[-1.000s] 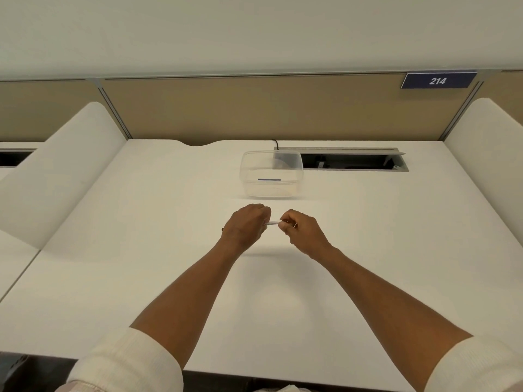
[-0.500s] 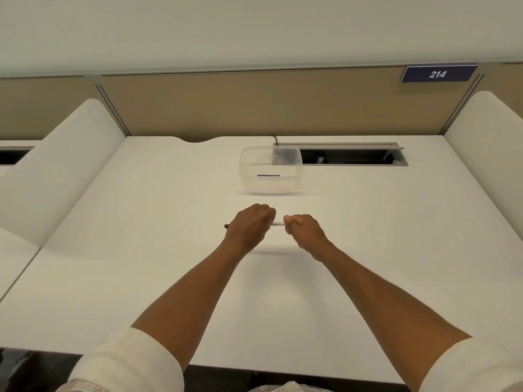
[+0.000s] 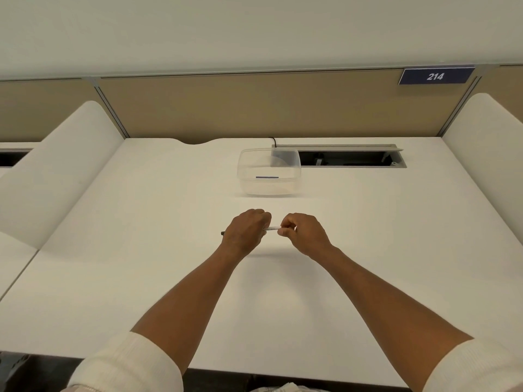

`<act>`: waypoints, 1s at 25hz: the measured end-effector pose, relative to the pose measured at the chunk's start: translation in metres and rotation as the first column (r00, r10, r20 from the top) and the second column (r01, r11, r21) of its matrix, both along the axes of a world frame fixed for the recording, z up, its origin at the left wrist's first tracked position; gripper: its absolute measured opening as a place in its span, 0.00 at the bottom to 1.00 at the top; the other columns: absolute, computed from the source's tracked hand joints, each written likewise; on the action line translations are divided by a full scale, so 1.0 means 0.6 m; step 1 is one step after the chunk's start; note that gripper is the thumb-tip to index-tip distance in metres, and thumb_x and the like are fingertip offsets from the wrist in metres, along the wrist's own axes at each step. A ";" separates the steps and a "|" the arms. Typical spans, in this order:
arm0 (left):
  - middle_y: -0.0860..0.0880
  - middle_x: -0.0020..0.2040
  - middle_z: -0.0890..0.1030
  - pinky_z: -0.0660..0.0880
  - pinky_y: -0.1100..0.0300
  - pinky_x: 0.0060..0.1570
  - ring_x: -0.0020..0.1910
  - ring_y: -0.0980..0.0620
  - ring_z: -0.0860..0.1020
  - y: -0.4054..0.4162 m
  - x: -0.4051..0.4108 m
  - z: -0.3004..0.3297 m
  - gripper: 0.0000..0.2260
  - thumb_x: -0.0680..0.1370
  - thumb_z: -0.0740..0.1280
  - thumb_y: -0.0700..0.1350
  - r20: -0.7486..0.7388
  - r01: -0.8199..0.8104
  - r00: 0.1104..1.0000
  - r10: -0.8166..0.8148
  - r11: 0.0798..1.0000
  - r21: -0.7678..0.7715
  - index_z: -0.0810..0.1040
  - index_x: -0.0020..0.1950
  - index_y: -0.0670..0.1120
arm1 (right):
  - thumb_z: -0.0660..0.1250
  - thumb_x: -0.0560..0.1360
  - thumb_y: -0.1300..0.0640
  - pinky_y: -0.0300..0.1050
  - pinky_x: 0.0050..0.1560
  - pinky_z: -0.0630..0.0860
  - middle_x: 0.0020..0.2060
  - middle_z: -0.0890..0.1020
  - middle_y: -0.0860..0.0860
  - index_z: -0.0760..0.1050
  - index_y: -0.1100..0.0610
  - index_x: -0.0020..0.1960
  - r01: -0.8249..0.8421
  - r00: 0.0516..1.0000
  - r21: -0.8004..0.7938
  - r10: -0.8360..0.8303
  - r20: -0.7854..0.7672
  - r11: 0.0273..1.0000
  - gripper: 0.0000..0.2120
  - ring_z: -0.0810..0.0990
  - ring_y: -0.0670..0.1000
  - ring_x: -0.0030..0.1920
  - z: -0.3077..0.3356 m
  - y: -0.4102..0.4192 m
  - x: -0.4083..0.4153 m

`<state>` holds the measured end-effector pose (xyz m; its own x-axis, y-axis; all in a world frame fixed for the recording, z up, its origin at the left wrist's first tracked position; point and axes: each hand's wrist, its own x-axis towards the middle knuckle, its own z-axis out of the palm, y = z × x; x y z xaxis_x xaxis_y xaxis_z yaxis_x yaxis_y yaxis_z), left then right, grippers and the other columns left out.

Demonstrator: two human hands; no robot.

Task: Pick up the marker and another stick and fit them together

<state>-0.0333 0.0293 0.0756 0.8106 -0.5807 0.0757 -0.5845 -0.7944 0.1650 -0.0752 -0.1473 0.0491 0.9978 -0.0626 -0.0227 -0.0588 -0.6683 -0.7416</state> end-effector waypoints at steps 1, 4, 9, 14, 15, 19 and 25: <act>0.48 0.39 0.75 0.67 0.53 0.32 0.38 0.45 0.72 -0.002 -0.001 -0.001 0.06 0.74 0.68 0.39 -0.010 -0.003 1.000 0.003 1.000 -0.004 0.72 0.41 0.46 | 0.69 0.73 0.52 0.48 0.39 0.71 0.35 0.80 0.47 0.78 0.53 0.40 -0.014 1.000 -0.064 0.014 -0.005 0.998 0.06 0.76 0.50 0.39 -0.001 -0.002 0.001; 0.48 0.40 0.76 0.65 0.54 0.32 0.39 0.45 0.73 -0.007 0.000 -0.003 0.07 0.74 0.68 0.38 -0.031 0.001 1.000 -0.001 1.000 0.001 0.71 0.42 0.46 | 0.67 0.76 0.52 0.46 0.37 0.70 0.34 0.80 0.46 0.79 0.53 0.39 -0.052 0.998 -0.152 0.047 -0.036 0.987 0.09 0.76 0.51 0.38 -0.002 -0.005 0.002; 0.48 0.40 0.76 0.65 0.55 0.32 0.40 0.45 0.73 -0.007 0.000 -0.006 0.06 0.74 0.68 0.38 -0.011 0.028 1.000 -0.028 0.999 0.030 0.71 0.42 0.45 | 0.64 0.78 0.54 0.47 0.39 0.73 0.34 0.81 0.48 0.78 0.55 0.34 -0.074 0.989 -0.054 0.066 -0.131 0.996 0.15 0.77 0.52 0.37 0.001 -0.006 0.003; 0.47 0.41 0.76 0.68 0.52 0.33 0.41 0.46 0.72 -0.013 0.002 -0.008 0.05 0.76 0.66 0.38 0.044 0.080 0.996 -0.084 0.993 0.085 0.71 0.44 0.45 | 0.60 0.80 0.51 0.40 0.29 0.66 0.27 0.72 0.49 0.71 0.54 0.31 0.084 0.940 0.298 0.023 -0.340 0.951 0.19 0.70 0.49 0.28 -0.006 -0.008 0.003; 0.47 0.41 0.76 0.69 0.52 0.34 0.42 0.46 0.72 -0.013 0.005 -0.008 0.05 0.76 0.66 0.38 0.047 0.086 0.995 -0.090 0.992 0.090 0.71 0.44 0.45 | 0.60 0.80 0.51 0.40 0.28 0.66 0.28 0.72 0.50 0.71 0.55 0.32 0.117 0.918 0.362 0.039 -0.395 0.925 0.19 0.70 0.50 0.27 -0.005 -0.009 0.004; 0.48 0.42 0.77 0.70 0.51 0.35 0.42 0.46 0.73 -0.014 0.014 -0.019 0.04 0.76 0.67 0.38 -0.003 0.060 0.998 -0.060 0.996 0.072 0.73 0.44 0.45 | 0.62 0.79 0.50 0.41 0.30 0.69 0.27 0.75 0.49 0.77 0.56 0.34 -0.002 0.957 0.159 0.047 -0.285 0.987 0.17 0.72 0.47 0.26 -0.005 -0.014 0.015; 0.48 0.42 0.78 0.72 0.52 0.36 0.42 0.45 0.75 -0.017 0.035 -0.030 0.03 0.76 0.67 0.38 -0.054 0.036 0.998 -0.034 0.999 0.032 0.75 0.45 0.45 | 0.65 0.77 0.50 0.45 0.37 0.65 0.37 0.74 0.46 0.75 0.53 0.41 -0.151 0.988 -0.294 0.149 -0.029 0.944 0.08 0.72 0.50 0.39 -0.008 -0.023 0.023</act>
